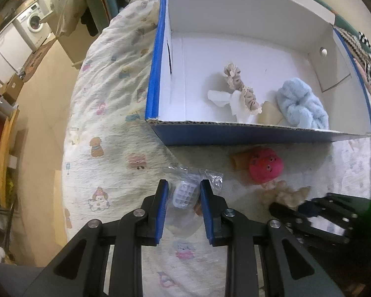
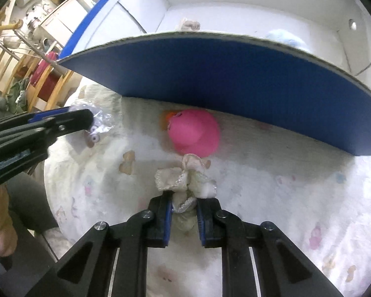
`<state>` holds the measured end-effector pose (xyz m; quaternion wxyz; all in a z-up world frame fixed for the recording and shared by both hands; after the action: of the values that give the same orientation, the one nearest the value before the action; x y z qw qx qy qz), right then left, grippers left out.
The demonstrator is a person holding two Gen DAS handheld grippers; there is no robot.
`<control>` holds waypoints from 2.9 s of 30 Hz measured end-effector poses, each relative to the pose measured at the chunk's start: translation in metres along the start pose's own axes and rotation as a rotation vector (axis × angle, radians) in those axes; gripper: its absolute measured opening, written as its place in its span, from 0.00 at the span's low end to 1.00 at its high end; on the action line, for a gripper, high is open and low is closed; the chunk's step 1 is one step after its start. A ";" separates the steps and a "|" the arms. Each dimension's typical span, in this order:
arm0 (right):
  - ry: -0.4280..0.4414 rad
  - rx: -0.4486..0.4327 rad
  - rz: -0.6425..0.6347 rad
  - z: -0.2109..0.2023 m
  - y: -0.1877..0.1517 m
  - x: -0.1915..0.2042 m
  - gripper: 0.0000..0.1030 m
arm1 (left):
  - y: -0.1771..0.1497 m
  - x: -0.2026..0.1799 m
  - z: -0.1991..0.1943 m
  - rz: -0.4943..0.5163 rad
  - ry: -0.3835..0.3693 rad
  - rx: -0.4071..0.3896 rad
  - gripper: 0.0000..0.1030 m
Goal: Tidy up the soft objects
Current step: 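Lift the plastic bag with the left gripper while the right gripper lifts the cream scrunchie over the box, then lower the bag and cream scrunchie into the box and open both grippers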
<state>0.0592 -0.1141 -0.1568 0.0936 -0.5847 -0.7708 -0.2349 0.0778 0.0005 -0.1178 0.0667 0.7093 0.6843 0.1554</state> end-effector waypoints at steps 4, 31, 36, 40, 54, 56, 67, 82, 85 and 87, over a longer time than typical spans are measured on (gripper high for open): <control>0.001 -0.022 0.014 -0.013 -0.010 -0.003 0.18 | -0.002 -0.003 0.005 0.021 0.028 0.000 0.23; 0.078 -0.451 0.074 -0.157 0.034 -0.023 0.18 | 0.013 -0.003 -0.090 -0.008 0.019 -0.305 0.23; 0.096 -0.483 0.091 -0.173 0.049 -0.032 0.18 | 0.033 -0.002 -0.101 -0.017 0.018 -0.322 0.23; 0.118 -0.496 0.125 -0.178 0.065 -0.049 0.18 | 0.051 -0.008 -0.105 -0.004 0.010 -0.329 0.23; 0.107 -0.438 0.207 -0.136 0.092 -0.089 0.18 | 0.112 -0.045 -0.070 0.068 0.028 -0.338 0.23; 0.102 -0.425 0.213 -0.130 0.093 -0.091 0.18 | 0.115 -0.048 -0.060 0.067 0.022 -0.333 0.23; 0.144 -0.343 0.214 -0.099 0.092 -0.088 0.18 | 0.111 -0.063 -0.010 0.074 -0.011 -0.244 0.23; 0.094 -0.321 0.120 -0.088 0.099 -0.075 0.18 | 0.105 -0.088 -0.010 0.132 -0.030 -0.234 0.23; 0.093 -0.326 0.124 -0.088 0.100 -0.076 0.18 | 0.103 -0.087 -0.009 0.138 -0.024 -0.236 0.23; 0.099 -0.333 0.128 -0.090 0.099 -0.077 0.19 | 0.104 -0.087 -0.008 0.136 -0.021 -0.233 0.23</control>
<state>0.1642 -0.2016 -0.0855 0.0481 -0.6276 -0.6770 -0.3813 0.1727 -0.0927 -0.0897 0.1452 0.7429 0.6113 0.2307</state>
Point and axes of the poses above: each gripper's, at about its wrist camera, not at the fingertips, and z roughly the way its jaws point, x to its left, y to its top, the point moved 4 cm from there along z, roughly the way its jaws point, and after that the axes turned 8 degrees about y, right-handed, at the moved point
